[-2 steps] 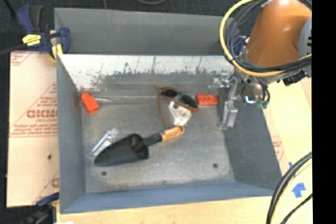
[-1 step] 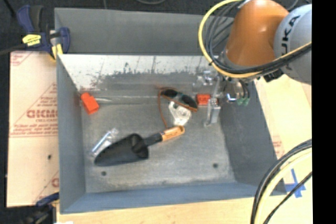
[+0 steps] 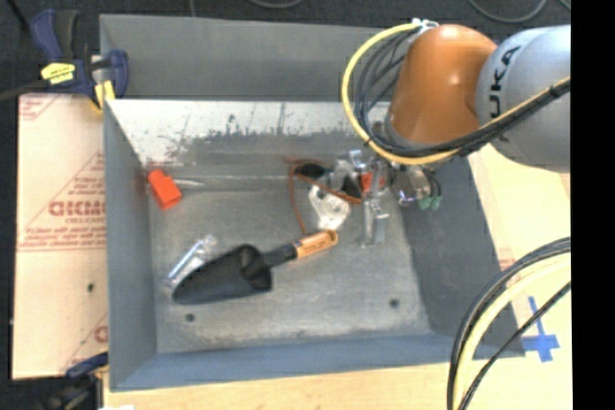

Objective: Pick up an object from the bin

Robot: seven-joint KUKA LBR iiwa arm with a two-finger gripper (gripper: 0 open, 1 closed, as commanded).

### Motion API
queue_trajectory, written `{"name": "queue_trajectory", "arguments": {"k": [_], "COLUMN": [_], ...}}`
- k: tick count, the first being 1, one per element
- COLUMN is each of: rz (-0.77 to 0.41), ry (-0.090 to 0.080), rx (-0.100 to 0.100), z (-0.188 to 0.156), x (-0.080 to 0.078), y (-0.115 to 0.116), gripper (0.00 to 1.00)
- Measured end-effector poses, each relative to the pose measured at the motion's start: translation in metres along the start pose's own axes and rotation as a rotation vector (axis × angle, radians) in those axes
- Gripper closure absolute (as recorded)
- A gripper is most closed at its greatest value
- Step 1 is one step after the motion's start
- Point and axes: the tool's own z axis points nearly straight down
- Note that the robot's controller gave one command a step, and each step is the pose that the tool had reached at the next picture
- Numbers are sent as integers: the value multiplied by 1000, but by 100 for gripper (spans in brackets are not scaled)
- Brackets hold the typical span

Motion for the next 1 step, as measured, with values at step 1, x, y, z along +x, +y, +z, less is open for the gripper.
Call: {"name": "queue_trajectory", "arguments": {"k": [1], "rz": [-12], "ry": [-6], "rx": [8], "z": [23], "x": [-15], "y": [7], "gripper": [0]}}
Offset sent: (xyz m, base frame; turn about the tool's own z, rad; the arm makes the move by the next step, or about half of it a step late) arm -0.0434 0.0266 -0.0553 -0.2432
